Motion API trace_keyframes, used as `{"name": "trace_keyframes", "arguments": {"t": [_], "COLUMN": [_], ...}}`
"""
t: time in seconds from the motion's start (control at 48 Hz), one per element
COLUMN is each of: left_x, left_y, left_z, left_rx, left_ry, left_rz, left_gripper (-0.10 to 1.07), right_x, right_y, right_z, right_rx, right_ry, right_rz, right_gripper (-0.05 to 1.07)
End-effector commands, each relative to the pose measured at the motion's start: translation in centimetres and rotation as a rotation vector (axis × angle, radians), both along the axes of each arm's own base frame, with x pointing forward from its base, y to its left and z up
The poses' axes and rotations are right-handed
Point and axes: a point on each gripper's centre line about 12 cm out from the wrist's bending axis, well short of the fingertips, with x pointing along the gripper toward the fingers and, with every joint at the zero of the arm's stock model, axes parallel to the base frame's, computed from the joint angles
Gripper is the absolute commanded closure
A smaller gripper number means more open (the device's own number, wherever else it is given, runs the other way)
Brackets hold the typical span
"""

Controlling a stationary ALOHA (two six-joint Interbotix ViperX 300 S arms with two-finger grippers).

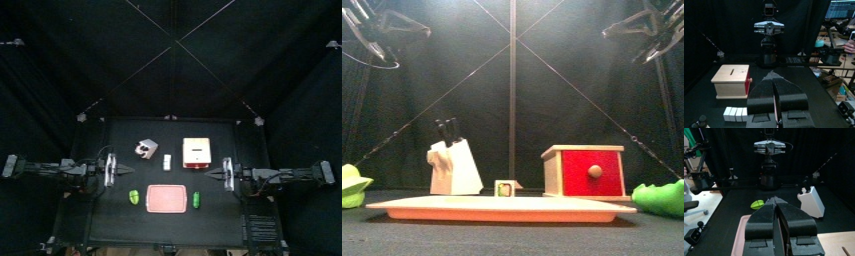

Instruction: Grab sushi roll

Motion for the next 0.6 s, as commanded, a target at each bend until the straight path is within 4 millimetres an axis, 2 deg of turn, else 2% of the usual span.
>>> {"name": "trace_keyframes", "arguments": {"t": [0.0, 0.062, 0.292, 0.583], "left_x": [0.4, 0.4, 0.3, 0.2], "left_y": [-0.5, -0.7, -1.5, -1.4], "left_z": [1.1, 1.2, 1.3, 1.6], "left_rx": [-0.009, -0.004, -0.005, -0.009], "left_ry": [-0.049, -0.060, -0.069, -0.113], "left_rz": [-0.022, -0.035, -0.072, -0.068], "left_gripper": [0.98, 1.01, 1.01, 1.01], "right_x": [0.5, 0.6, 1.9, 4.5], "right_y": [-0.2, -0.2, -0.4, -2.5], "right_z": [0.7, 0.6, 1.0, 3.1], "right_rx": [0.006, 0.021, 0.102, 0.480], "right_ry": [-0.012, -0.006, 0.013, -0.018], "right_rz": [-0.007, -0.010, -0.018, -0.102], "right_gripper": [1.04, 1.03, 1.00, 1.00]}}
